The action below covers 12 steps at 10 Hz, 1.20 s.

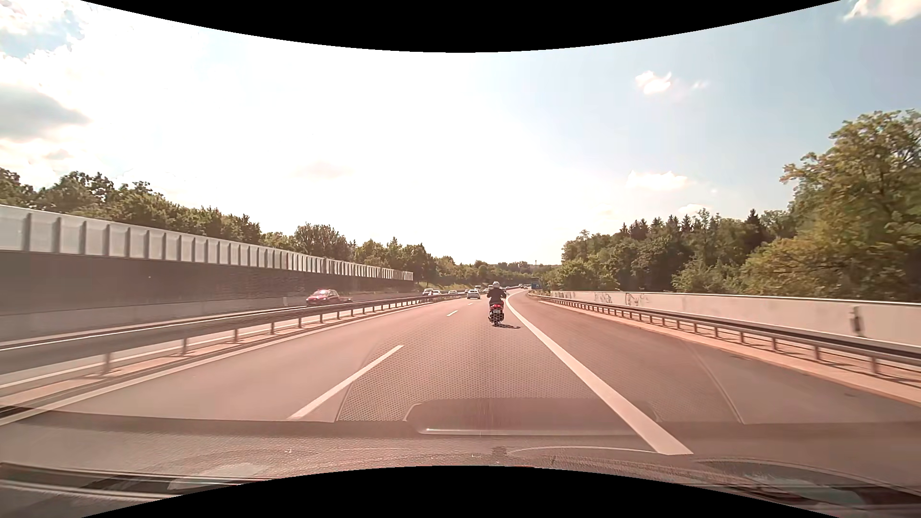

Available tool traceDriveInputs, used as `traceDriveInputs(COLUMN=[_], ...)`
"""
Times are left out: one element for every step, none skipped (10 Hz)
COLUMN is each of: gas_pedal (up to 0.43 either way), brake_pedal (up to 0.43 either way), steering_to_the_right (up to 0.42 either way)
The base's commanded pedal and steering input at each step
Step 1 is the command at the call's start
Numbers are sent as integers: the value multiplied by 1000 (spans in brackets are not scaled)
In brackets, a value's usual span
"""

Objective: Follow the waypoints while adhering to traffic rules and regulations

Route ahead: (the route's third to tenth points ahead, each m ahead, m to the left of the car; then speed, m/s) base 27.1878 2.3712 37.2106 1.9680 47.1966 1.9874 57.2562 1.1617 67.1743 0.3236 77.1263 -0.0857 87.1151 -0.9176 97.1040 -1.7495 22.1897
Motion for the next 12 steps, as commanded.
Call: traceDriveInputs(gas_pedal=[169,177,197,209,209,209,209,209,209,209,209,209], brake_pedal=[12,6,12,12,12,12,12,12,12,12,12,12], steering_to_the_right=[4,4,4,4,4,4,5,5,5,5,5,5])
